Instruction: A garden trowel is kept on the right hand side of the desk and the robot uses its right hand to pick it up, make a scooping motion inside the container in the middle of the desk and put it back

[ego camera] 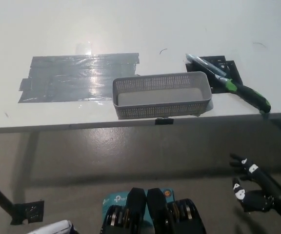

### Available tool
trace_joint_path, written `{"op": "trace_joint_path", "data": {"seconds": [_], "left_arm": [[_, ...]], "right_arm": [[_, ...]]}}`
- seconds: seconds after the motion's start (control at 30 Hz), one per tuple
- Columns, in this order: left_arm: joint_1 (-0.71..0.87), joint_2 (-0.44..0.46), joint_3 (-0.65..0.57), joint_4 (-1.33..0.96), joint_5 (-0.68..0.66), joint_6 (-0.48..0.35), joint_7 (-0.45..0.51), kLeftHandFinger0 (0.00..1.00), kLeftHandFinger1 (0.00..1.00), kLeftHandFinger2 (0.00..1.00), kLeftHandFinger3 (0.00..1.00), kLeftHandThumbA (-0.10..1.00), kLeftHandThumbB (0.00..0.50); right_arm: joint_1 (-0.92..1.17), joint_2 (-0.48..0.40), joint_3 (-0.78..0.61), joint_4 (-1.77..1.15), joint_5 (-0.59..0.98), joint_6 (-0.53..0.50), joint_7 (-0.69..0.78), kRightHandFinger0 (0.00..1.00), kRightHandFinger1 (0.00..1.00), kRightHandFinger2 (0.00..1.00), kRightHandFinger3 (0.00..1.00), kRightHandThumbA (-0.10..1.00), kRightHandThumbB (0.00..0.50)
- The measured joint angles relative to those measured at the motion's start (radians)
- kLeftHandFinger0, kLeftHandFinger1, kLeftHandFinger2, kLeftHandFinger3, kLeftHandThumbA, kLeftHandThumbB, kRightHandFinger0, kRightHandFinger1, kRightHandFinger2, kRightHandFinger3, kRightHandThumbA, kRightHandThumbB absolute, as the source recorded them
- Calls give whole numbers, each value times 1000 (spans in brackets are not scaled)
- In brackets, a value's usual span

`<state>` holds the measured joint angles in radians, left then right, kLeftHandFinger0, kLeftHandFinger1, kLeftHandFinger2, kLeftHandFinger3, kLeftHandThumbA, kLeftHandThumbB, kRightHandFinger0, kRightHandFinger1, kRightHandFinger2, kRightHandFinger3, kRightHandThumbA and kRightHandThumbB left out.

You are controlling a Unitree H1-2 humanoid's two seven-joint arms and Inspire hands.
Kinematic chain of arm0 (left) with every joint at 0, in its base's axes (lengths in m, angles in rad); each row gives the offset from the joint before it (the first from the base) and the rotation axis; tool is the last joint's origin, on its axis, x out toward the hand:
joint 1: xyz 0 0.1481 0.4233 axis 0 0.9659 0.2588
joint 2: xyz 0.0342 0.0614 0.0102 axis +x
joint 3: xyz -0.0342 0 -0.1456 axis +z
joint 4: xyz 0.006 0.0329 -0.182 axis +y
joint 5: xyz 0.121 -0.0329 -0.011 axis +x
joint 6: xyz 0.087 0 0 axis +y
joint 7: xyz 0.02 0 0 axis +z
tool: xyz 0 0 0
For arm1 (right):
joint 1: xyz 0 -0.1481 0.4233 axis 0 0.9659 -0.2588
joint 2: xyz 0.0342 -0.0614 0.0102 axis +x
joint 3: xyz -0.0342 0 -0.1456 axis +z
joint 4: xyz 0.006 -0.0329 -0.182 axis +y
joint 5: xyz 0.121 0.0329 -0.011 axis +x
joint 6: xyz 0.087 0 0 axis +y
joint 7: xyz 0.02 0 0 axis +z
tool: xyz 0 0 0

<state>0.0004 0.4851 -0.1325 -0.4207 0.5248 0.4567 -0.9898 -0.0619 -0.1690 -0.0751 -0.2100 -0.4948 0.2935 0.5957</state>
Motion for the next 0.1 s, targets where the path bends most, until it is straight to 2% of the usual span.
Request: {"op": "trace_joint_path", "data": {"seconds": [0.03,0.1], "left_arm": [[-1,0,0,1,0,0,2,884,749,766,869,1000,499],[-2,0,0,5,0,0,3,886,748,768,869,1000,500]], "right_arm": [[0,-7,9,19,1,-10,-10,889,881,916,1000,75,125],[-2,-28,31,51,1,-23,-21,881,853,891,1000,85,134]]}}
